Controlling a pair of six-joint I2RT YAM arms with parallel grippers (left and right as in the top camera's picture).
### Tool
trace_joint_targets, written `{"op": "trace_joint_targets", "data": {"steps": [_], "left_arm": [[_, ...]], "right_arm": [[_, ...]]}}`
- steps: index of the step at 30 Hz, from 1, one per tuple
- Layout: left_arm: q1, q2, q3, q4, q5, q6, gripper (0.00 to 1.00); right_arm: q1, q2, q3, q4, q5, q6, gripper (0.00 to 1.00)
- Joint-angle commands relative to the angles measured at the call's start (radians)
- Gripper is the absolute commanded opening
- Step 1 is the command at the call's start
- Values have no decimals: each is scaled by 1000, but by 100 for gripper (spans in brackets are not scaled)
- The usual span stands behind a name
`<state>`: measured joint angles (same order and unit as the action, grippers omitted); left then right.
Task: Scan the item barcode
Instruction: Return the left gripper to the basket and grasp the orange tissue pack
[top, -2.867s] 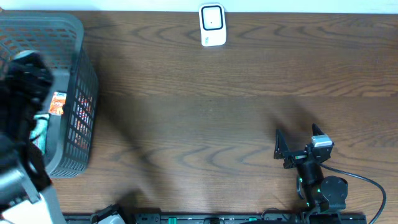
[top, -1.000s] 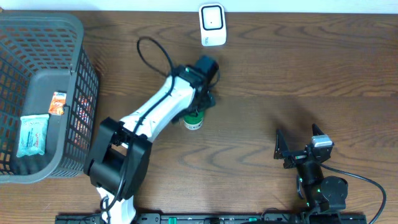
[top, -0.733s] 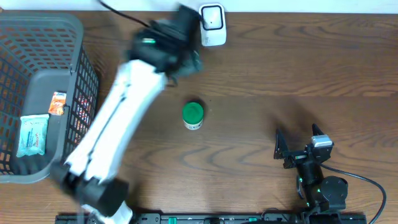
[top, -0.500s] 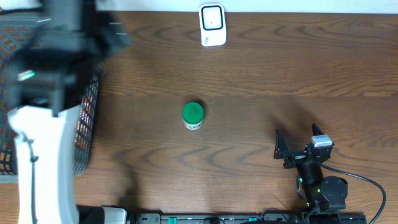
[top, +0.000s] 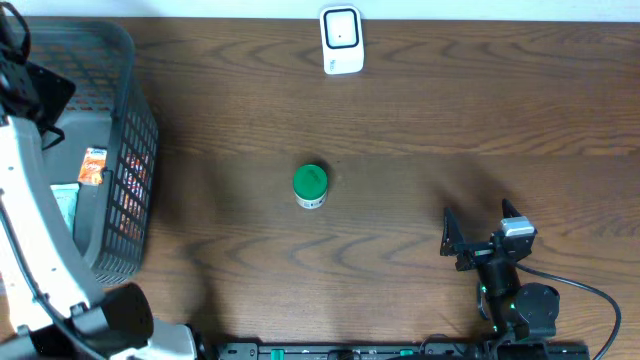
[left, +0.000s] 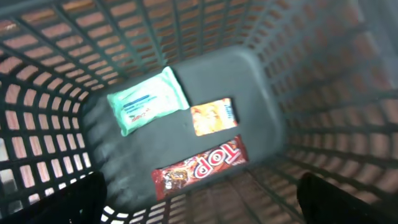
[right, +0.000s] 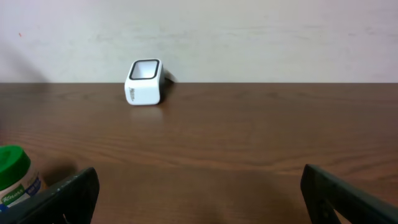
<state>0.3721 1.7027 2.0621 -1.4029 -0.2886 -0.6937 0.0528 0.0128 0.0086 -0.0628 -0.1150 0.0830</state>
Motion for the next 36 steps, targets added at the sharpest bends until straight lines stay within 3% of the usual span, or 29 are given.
{"op": "trace_joint_targets", "data": {"steps": [1,17,25,30,36], "left_arm": [[5,85,-25,2,7,-40,98],[5,394,-45,122,44,-71,98],[28,404,-134,216,89,-71,98],[60,404,-237,322,203,-80,98],[69,404,-299,393,206,-90,98]], "right_arm": [[7,-4,-3,-1,5,-10,99],[7,-4,-3,-2,5,-10,99],[7,-4,-3,-1,5,-10,99],[7,-4,-3,-1,5,-10,99],[7,-4,-3,-2,5,-10,99]]}}
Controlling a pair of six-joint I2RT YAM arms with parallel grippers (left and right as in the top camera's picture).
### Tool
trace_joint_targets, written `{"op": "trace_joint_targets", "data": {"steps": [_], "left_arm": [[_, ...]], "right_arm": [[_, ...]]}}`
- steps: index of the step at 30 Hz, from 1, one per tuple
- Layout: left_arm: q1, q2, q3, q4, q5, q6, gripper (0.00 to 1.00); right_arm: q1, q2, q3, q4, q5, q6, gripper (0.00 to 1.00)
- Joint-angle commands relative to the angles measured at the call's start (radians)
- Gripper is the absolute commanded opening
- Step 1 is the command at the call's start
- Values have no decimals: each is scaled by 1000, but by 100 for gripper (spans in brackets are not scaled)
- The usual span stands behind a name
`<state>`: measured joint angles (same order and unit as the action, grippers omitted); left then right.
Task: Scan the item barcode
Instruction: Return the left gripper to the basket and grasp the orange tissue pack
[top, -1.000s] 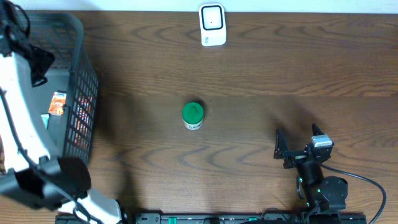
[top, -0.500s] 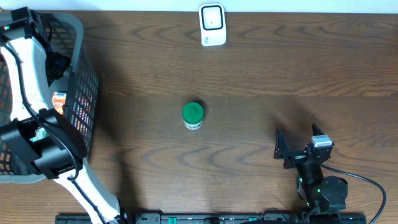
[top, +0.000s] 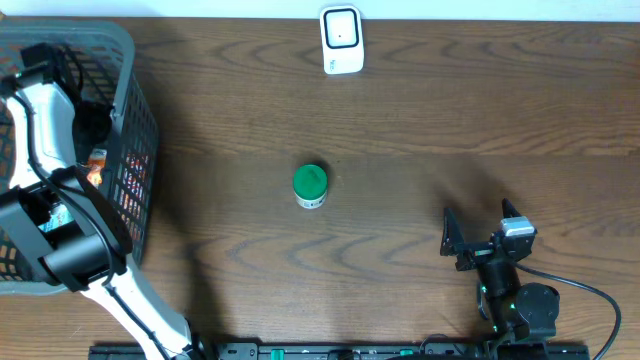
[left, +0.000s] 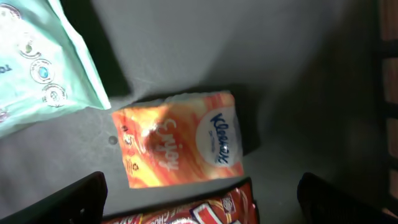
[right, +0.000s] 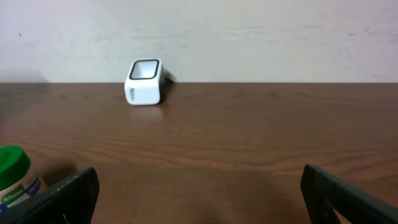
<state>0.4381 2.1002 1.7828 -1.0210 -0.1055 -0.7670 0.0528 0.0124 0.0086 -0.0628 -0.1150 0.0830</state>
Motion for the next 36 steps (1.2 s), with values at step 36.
{"op": "trace_joint_targets", "data": {"steps": [36], "left_arm": [[24,5,-239,232,-105,108,77]], "right_arm": [[7,-4,-3,-2,5,-10,99]]}}
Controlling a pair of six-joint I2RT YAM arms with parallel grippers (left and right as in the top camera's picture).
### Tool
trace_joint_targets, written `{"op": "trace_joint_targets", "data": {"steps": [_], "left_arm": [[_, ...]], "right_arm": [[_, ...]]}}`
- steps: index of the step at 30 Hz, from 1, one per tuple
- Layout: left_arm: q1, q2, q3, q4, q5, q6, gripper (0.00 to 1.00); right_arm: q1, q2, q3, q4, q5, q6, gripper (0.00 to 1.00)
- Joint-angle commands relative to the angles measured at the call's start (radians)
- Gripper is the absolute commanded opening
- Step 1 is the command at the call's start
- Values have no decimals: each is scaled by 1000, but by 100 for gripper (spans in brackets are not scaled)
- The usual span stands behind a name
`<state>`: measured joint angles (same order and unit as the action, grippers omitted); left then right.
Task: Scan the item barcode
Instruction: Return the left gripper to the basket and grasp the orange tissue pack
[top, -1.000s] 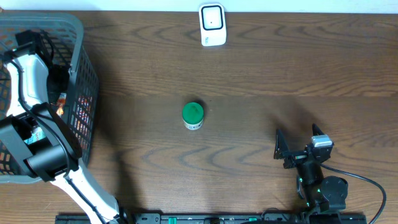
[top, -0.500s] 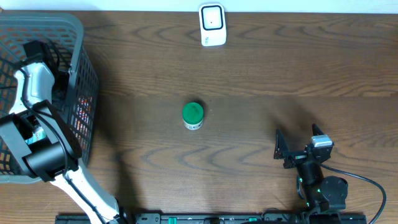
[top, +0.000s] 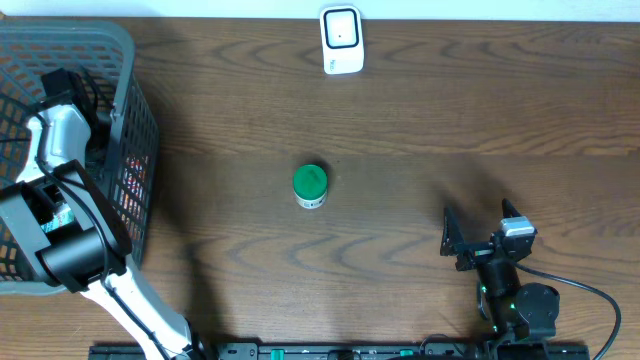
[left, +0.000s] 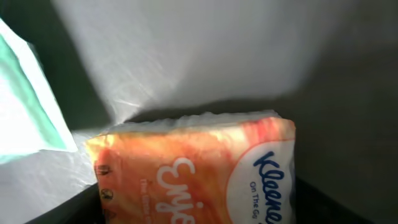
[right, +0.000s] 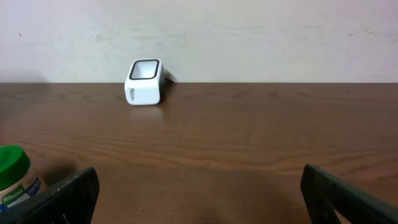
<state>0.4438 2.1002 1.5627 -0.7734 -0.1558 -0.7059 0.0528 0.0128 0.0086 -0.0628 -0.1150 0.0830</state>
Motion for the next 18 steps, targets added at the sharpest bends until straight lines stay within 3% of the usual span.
{"op": "trace_joint_targets", "data": {"steps": [1,10,14,18], "left_arm": [[25,0,-18,-26,-55,48,73],[37,-154,-18,-90,-54,51,72],[37,-310,-12,-118,-47,52,72],[37,-513,-12,-128,66,71,72]], "right_arm": [[7,-4,-3,-2,5,-10,99],[7,-4,-3,-2,5,-10,99],[7,-4,-3,-2,5,-10,99],[7,-4,-3,-2,5,-10,99]]}}
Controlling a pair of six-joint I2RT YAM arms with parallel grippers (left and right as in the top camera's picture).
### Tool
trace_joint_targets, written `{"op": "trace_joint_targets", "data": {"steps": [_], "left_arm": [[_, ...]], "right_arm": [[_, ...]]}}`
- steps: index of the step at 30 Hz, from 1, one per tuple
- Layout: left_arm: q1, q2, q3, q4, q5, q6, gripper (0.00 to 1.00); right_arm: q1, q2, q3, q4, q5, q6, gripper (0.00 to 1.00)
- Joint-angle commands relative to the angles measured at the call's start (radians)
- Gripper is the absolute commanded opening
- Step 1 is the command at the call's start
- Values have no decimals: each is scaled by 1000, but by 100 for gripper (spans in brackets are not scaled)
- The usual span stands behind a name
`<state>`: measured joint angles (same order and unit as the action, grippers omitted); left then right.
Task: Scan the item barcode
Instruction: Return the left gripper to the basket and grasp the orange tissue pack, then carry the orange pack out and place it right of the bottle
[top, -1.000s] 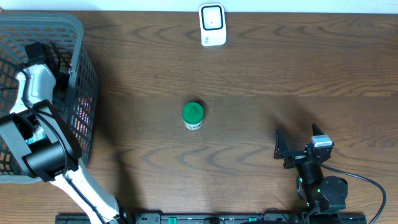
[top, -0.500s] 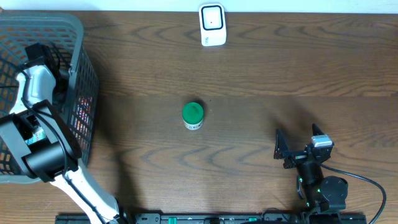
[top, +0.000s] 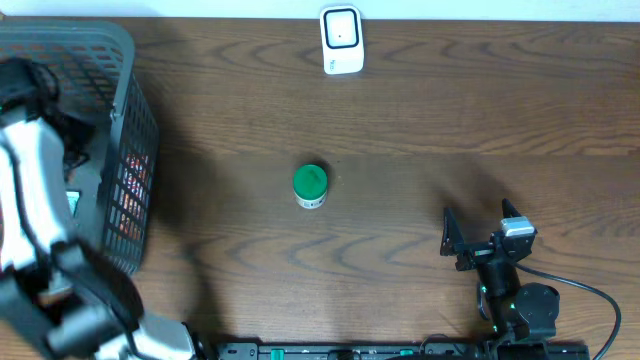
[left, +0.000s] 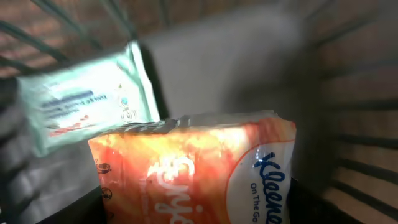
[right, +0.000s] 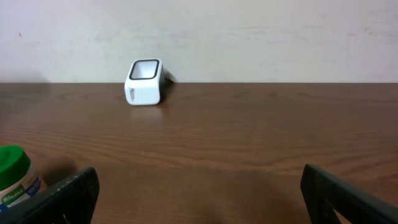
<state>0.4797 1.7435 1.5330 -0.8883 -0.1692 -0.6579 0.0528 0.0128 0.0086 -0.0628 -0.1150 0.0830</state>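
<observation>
An orange Kleenex tissue pack (left: 193, 168) fills the lower left wrist view, with my left gripper (left: 196, 208) shut on it and holding it above the floor of the grey mesh basket (top: 130, 60). In the overhead view my left arm (top: 30, 150) is a blur over the basket, and the pack is hidden there. The white barcode scanner (top: 341, 40) stands at the far edge of the table and also shows as the scanner (right: 144, 82) in the right wrist view. My right gripper (top: 478, 240) rests open at the near right, holding nothing.
A green-lidded jar (top: 310, 186) stands mid-table, and the jar (right: 15, 174) sits left of my right gripper's fingers. A pale green wipes pack (left: 87, 106) lies on the basket floor below the held pack. The basket walls rise round my left gripper.
The tissue pack lay on the basket floor between my left fingers. It is now up off the floor in them, with the wipes pack farther below. The right arm is unchanged.
My left gripper looked down from high in the basket at the wipes, the tissue pack and a chocolate bar. Then it was low over the tissue pack, then right at it. Now it holds the pack raised inside the basket.
</observation>
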Motion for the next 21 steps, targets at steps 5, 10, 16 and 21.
{"op": "trace_joint_targets", "data": {"steps": [5,10,16,21], "left_arm": [[-15,-403,18,-16,318,34,72],[-198,-549,18,-17,445,31,72],[-529,-499,18,12,441,16,72],[-802,-356,18,88,364,10,72]], "right_arm": [[7,-4,-3,-2,5,-10,99],[7,-4,-3,-2,5,-10,99],[7,-4,-3,-2,5,-10,99],[7,-5,-3,-2,5,-10,99]]}}
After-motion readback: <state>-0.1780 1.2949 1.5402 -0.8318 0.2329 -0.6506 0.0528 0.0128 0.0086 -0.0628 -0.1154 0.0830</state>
